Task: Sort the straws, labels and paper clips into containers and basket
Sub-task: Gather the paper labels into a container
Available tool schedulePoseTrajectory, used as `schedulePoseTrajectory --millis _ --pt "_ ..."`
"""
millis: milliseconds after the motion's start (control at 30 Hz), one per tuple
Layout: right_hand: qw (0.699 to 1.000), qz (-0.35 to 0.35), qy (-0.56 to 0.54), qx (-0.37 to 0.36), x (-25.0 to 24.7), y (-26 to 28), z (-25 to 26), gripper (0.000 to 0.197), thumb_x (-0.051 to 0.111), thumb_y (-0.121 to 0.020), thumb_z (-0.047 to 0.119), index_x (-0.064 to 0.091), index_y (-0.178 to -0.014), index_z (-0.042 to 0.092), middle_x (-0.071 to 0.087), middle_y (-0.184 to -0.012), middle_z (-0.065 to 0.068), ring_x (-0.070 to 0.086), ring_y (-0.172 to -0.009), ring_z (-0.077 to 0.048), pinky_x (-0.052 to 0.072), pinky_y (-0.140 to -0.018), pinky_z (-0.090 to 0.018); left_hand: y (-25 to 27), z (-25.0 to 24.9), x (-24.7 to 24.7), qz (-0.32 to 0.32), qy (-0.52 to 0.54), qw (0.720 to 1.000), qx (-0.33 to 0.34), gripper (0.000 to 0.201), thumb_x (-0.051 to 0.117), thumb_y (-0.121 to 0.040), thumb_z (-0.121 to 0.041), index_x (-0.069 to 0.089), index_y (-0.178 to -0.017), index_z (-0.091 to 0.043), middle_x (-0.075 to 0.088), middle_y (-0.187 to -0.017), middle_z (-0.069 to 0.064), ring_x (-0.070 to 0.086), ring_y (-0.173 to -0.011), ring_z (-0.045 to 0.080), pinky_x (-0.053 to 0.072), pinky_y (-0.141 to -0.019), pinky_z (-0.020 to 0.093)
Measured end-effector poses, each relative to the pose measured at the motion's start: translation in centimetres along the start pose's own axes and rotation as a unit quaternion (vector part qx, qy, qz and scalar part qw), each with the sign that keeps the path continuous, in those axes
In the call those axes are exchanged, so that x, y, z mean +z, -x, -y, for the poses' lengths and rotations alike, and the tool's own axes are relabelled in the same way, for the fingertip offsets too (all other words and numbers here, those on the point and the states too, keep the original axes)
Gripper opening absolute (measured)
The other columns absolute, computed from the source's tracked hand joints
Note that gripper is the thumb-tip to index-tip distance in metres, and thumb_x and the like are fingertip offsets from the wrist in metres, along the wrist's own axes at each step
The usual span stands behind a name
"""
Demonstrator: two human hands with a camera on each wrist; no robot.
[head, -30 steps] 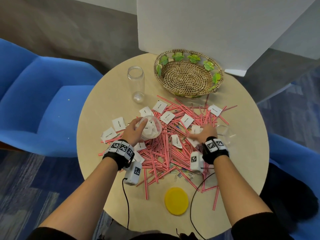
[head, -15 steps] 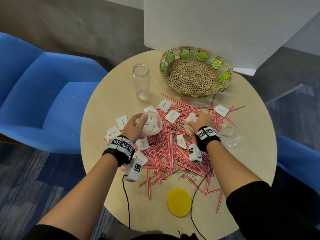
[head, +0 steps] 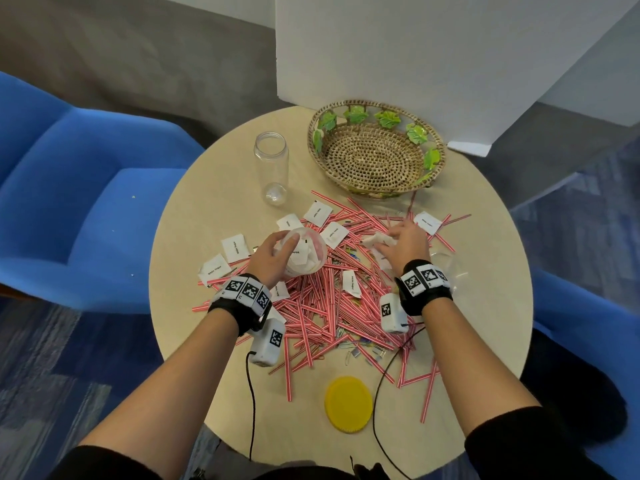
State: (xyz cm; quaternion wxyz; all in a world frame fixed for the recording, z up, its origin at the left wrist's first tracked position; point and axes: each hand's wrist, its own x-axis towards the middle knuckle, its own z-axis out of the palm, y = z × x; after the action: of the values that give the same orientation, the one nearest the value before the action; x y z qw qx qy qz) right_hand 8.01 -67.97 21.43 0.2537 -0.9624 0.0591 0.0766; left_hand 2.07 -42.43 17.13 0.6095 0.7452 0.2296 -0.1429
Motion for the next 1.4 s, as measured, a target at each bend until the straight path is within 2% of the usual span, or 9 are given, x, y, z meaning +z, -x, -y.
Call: schedulePoseTrajectory --millis 200,300,433,567,767,933,1033,1267,1400 --pt "0.965 0.24 0.044 0.096 4.0 3.2 1.0 0.03 0.083 -0.071 0.027 0.067 -0.078 0.003 0.069 -0.076 -0.011 0.069 -0.069 -0.027 0.051 -0.057 -0.027 0.7 0.0 -0.1 -0.002 0.011 1.0 0.001 0.053 0.054 -0.096 -0.052 0.052 -0.138 -0.019 0.06 -0.123 0.013 0.065 -0.097 0.023 0.056 -0.049 0.023" --pt "0.977 0.172 0.085 0.091 6.6 4.1 0.8 0.031 0.077 -0.078 0.022 0.052 -0.061 0.015 0.052 -0.062 -0.003 0.049 -0.054 -0.02 0.039 -0.048 -0.024 1.2 0.0 -0.7 -0.008 0.015 1.0 0.0 0.053 0.055 -0.096 -0.053 0.053 -0.137 -0.02 0.061 -0.121 0.013 0.067 -0.095 0.023 0.061 -0.058 0.03" --pt "0.986 0.148 0.063 0.045 7.3 4.7 0.2 0.024 0.076 -0.078 0.016 0.068 -0.073 -0.005 0.05 -0.062 -0.006 0.045 -0.055 -0.019 0.038 -0.051 -0.025 2.3 -0.1 -1.7 -0.024 0.025 0.999 -0.013 0.053 0.055 -0.095 -0.056 0.053 -0.136 -0.022 0.063 -0.117 0.014 0.069 -0.088 0.025 0.063 -0.071 0.041" --pt "0.987 0.156 0.012 0.048 5.2 5.2 0.4 0.025 0.081 -0.078 0.019 0.071 -0.071 -0.003 0.066 -0.066 -0.013 0.059 -0.058 -0.03 0.053 -0.055 -0.035 3.3 0.1 -1.9 -0.025 0.023 0.999 -0.017 0.06 0.055 -0.093 -0.059 0.052 -0.139 -0.022 0.061 -0.122 0.012 0.066 -0.089 0.017 0.063 -0.073 0.046" --pt "0.96 0.071 -0.24 0.121 -0.3 6.5 1.2 0.021 0.088 -0.071 0.023 0.07 -0.08 0.014 0.074 -0.084 -0.001 0.069 -0.072 -0.013 0.057 -0.063 -0.028 4.8 0.4 -1.0 -0.013 0.003 1.0 -0.019 0.063 0.054 -0.093 -0.059 0.049 -0.144 -0.021 0.055 -0.13 0.009 0.064 -0.09 0.019 0.063 -0.068 0.041" --pt "0.959 -0.027 -0.282 0.01 0.0 8.6 5.3 0.015 0.085 -0.075 0.019 0.074 -0.084 0.014 0.068 -0.071 0.009 0.062 -0.06 0.0 0.043 -0.048 -0.01 6.4 -0.2 1.4 0.053 0.0 0.999 -0.013 0.06 0.047 -0.097 -0.059 0.051 -0.14 -0.018 0.051 -0.128 0.002 0.062 -0.094 0.025 0.062 -0.067 0.044" --pt "0.97 -0.072 -0.222 -0.067 2.5 10.2 6.2 0.008 0.082 -0.077 0.013 0.074 -0.078 0.012 0.065 -0.073 0.006 0.057 -0.066 -0.008 0.039 -0.058 -0.009 7.1 0.1 2.5 0.073 0.009 0.997 -0.005 0.064 0.042 -0.094 -0.069 0.058 -0.132 -0.02 0.059 -0.129 0.001 0.064 -0.103 0.025 0.055 -0.087 0.046" --pt "0.983 0.122 -0.118 -0.066 3.8 11.4 5.4 0.026 0.083 -0.076 0.034 0.076 -0.096 0.021 0.064 -0.067 0.014 0.062 -0.062 -0.003 0.042 -0.052 -0.012 7.6 2.1 1.8 0.039 -0.002 0.999 -0.005 0.062 0.042 -0.091 -0.073 0.057 -0.13 -0.027 0.066 -0.122 0.007 0.072 -0.092 0.028 0.062 -0.076 0.048" --pt "0.985 0.116 -0.101 -0.082 3.3 10.8 5.8 0.037 0.083 -0.075 0.038 0.07 -0.107 0.023 0.067 -0.084 0.011 0.066 -0.077 -0.007 0.044 -0.058 -0.012 7.7 1.5 1.4 0.055 0.007 0.998 0.012 0.05 0.048 -0.096 -0.06 0.057 -0.129 -0.025 0.068 -0.114 0.007 0.073 -0.087 0.024 0.061 -0.059 0.034"
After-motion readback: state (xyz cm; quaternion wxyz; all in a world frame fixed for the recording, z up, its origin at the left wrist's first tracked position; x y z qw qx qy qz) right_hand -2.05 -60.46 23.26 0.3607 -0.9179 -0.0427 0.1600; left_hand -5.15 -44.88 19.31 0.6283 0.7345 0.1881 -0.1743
